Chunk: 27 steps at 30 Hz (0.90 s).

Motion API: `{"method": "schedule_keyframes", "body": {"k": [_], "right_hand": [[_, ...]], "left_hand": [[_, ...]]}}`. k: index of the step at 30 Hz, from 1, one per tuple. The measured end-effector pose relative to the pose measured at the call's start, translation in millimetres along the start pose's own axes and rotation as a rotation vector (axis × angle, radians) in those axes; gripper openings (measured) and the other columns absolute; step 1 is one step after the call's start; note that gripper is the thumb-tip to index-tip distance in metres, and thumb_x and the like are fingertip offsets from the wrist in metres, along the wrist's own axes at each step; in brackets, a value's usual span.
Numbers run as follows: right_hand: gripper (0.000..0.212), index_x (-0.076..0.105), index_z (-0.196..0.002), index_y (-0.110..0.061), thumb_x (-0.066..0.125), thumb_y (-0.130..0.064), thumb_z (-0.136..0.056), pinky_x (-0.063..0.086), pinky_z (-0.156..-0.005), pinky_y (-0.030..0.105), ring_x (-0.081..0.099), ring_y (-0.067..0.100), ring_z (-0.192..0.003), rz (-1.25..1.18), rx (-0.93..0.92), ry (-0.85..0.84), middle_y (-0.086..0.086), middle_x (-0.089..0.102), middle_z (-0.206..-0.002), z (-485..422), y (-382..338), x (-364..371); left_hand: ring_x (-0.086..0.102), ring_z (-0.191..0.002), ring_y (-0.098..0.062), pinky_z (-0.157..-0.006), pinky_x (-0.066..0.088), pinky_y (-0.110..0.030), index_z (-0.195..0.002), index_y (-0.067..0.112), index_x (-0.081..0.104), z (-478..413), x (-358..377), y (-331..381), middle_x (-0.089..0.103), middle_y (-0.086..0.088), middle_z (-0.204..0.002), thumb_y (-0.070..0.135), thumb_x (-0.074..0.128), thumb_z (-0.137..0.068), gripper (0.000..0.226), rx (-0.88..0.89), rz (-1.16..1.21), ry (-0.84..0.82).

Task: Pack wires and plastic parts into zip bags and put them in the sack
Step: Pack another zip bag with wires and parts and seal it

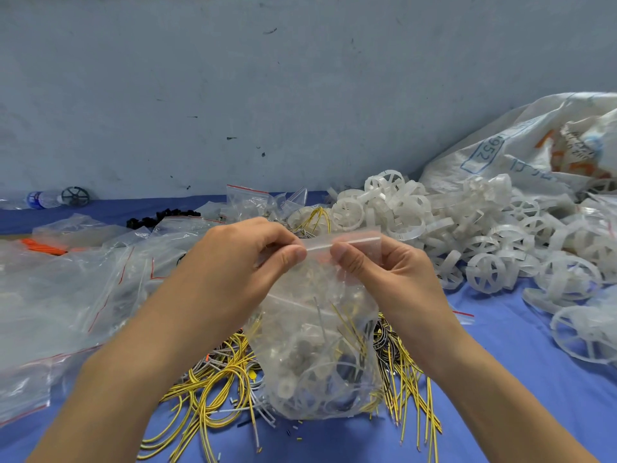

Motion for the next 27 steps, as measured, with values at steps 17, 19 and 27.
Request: {"method": "schedule_keyframes", "body": {"k": [17,19,27], "right_hand": [[0.014,0.080,-0.084,-0.017,0.076,-0.026,-0.075,0.049,-0.065,0.012,0.068,0.002,-0.072,-0.012,-0.011,-0.013,-0.001,0.077,-0.085,1,-2,5],[0.014,0.080,-0.086,-0.018,0.075,-0.026,-0.076,0.050,-0.066,0.012,0.068,0.002,-0.073,-0.005,-0.013,-0.021,-0.002,0.076,-0.085,0,-1,5],[0.020,0.072,-0.100,-0.033,0.070,-0.045,-0.085,0.048,-0.071,0.013,0.069,0.003,-0.087,0.555,-0.285,-0.008,-0.015,0.073,-0.094,3,-46,-1]], "left_hand": [[0.060,-0.084,-0.001,-0.072,0.045,-0.020,-0.086,0.039,0.065,1,-5,0,0.067,0.017,-0.085,0.042,0.059,-0.087,0.007,-0.002,-0.002,-0.034],[0.060,-0.084,0.000,-0.074,0.044,-0.019,-0.086,0.039,0.064,2,-5,0,0.066,0.017,-0.085,0.041,0.059,-0.088,0.005,-0.011,-0.008,-0.039],[0.059,-0.080,-0.002,-0.072,0.049,-0.030,-0.090,0.033,0.068,2,-5,3,0.063,0.017,-0.084,0.043,0.055,-0.089,0.016,-0.002,-0.055,-0.007]]}}
Point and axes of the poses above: each hand's wrist, its own z-axis away from the middle knuckle, its own x-axis out of the palm, y = z × x, the point moved 9 cm from there along -z, towards the middle knuckle
